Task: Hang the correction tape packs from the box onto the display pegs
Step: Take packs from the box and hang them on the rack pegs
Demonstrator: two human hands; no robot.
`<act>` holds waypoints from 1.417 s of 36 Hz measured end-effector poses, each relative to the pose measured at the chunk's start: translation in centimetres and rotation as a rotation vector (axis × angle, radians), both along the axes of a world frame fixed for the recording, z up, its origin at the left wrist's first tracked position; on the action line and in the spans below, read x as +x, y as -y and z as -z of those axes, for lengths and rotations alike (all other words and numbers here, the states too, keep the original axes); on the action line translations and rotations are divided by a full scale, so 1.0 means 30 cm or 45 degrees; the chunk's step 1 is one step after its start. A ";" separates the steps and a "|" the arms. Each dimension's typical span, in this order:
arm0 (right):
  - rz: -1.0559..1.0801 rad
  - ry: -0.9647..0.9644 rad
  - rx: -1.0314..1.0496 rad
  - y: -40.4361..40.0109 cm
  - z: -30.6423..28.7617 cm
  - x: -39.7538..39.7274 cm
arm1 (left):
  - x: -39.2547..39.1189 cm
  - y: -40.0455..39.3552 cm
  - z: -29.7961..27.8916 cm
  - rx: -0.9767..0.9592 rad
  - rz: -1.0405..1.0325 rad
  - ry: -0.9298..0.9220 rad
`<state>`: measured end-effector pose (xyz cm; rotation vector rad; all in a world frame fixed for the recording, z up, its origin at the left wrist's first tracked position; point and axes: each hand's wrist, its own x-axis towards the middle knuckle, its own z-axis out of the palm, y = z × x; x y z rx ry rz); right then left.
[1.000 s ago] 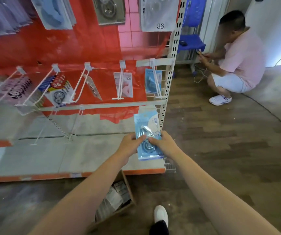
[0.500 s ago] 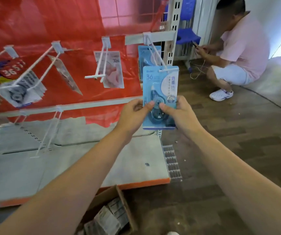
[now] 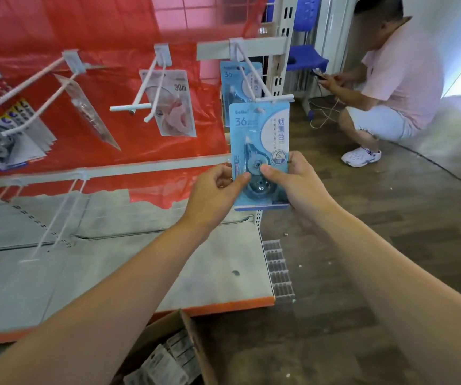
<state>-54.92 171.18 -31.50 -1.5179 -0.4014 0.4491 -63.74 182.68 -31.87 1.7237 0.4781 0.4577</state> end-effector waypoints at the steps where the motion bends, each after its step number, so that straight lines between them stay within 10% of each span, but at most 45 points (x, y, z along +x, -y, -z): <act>1: -0.001 0.035 -0.034 -0.005 0.001 0.012 | 0.008 -0.006 0.015 0.032 -0.020 -0.029; 26: 0.186 0.286 -0.490 -0.352 0.052 0.303 | 0.014 -0.254 0.169 0.989 0.011 -0.502; 51: -0.357 0.607 -1.325 -0.419 0.494 -0.684 | -0.784 -0.531 0.451 1.077 0.589 -0.934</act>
